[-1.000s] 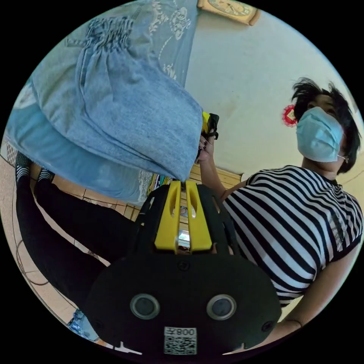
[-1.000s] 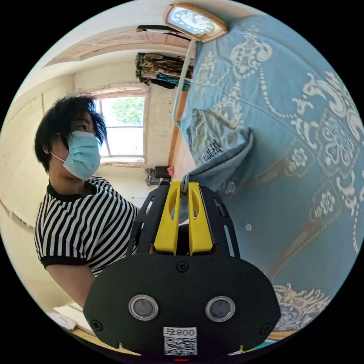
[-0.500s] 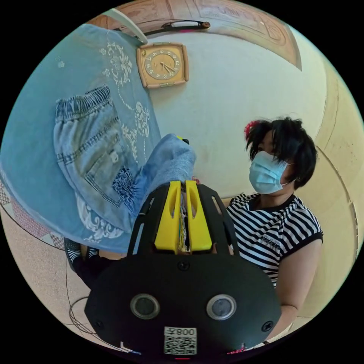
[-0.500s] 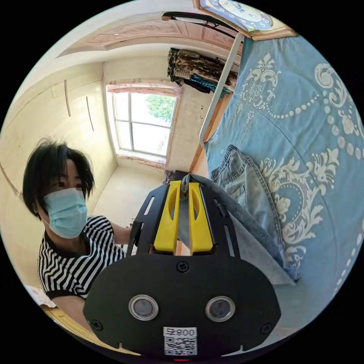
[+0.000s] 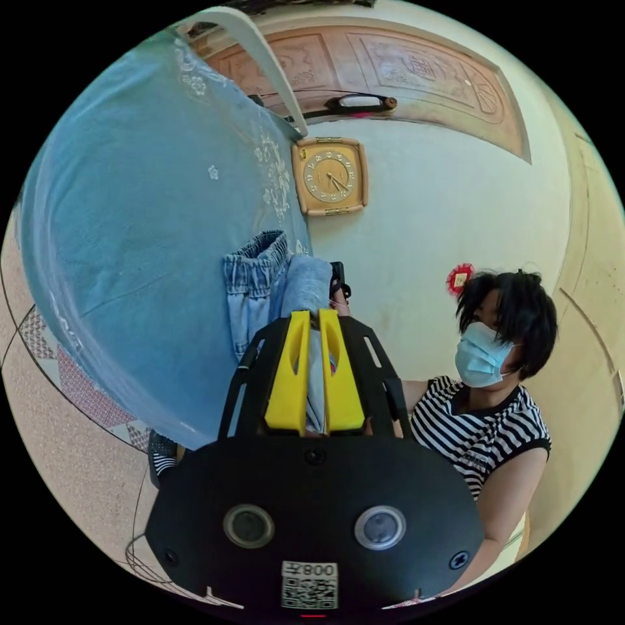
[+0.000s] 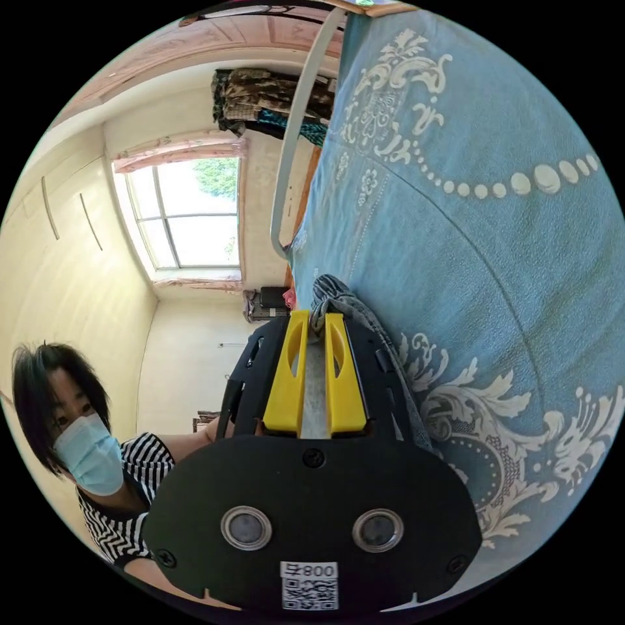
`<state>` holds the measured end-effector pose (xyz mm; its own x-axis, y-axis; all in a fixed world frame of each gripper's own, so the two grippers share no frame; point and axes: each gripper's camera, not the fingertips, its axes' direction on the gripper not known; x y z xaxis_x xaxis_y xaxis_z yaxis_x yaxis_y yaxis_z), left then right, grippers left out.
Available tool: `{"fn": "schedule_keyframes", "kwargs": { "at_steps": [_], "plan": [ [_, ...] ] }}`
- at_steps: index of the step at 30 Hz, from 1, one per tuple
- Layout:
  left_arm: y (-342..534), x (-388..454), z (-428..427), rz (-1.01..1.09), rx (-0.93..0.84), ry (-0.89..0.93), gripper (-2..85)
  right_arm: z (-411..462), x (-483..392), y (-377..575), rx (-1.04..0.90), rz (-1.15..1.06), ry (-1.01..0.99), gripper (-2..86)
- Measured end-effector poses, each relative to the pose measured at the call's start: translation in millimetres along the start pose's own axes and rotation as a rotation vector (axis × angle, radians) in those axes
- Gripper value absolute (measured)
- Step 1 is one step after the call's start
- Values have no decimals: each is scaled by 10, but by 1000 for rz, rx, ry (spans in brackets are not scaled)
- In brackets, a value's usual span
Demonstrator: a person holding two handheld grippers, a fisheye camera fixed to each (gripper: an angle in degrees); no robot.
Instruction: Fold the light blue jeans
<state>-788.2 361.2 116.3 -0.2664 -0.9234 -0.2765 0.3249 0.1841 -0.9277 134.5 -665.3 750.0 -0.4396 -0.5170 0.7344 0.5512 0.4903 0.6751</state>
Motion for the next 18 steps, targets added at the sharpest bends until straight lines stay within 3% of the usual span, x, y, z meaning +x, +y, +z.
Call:
{"fn": "schedule_keyframes", "kwargs": {
  "at_steps": [5,11,13,18],
  "plan": [
    [168,-60,-85,-53,97,2,36,102,219,97,43,-43,-54,66],
    [563,228,-337,-14,370,-115,14,108,81,351,181,-235,-24,15],
    [587,358,-249,33,342,-119,8,251,19,367,134,-288,54,9],
    [358,716,411,249,83,-284,3,1047,23,317,-220,-389,322,2]
  ]
}}
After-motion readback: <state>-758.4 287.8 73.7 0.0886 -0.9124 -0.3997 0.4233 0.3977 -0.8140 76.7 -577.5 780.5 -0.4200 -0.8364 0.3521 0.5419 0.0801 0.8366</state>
